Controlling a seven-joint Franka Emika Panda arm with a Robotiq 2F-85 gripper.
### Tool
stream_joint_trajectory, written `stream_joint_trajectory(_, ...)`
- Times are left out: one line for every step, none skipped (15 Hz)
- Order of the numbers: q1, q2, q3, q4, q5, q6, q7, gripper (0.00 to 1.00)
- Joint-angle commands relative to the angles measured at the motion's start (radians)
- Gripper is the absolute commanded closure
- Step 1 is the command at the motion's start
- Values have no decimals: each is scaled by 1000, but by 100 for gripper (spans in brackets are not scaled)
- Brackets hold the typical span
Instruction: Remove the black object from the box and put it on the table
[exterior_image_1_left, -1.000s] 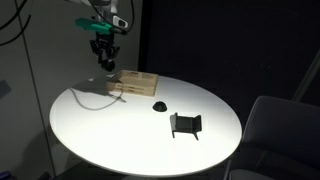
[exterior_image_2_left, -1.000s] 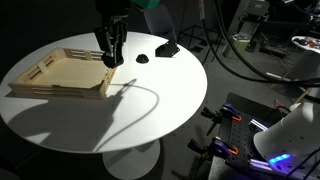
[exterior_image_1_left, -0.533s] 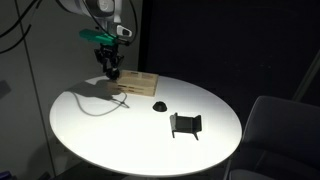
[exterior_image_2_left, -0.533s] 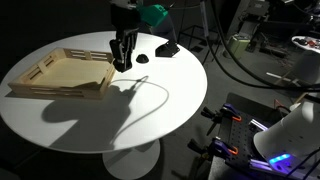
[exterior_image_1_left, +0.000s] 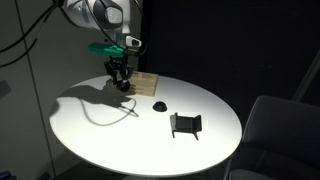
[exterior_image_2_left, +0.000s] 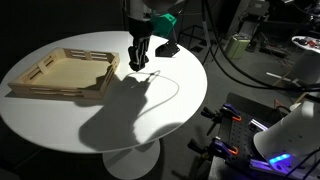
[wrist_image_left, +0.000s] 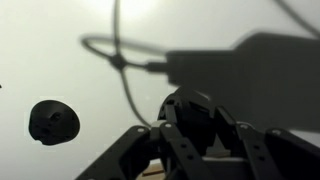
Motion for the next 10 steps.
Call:
stream_joint_trajectory(-21, -31, -22, -44, -46, 25, 24, 83)
stream_joint_trajectory(-28, -31, -29, -50, -52, 28, 27, 83)
stream_joint_trajectory(-35, -31, -36, -54, -56, 32, 29, 83)
stream_joint_trajectory(-42, -29, -44, -56, -55, 39, 31, 83)
stream_joint_trajectory(-50, -28, -49, -59, -43, 46, 29, 83)
stream_joint_trajectory(-58, -26, -54, -61, -36, 54, 28, 83)
stream_joint_trajectory(-67, -23, -60, -64, -24, 67, 29, 83)
stream_joint_trajectory(-74, -22, -65, -69, -21, 77, 32, 83)
stream_joint_trajectory(-81, -22, -68, -75, -16, 91, 34, 83)
stream_joint_trajectory(-87, -20, -73, -81, -14, 103, 38, 83)
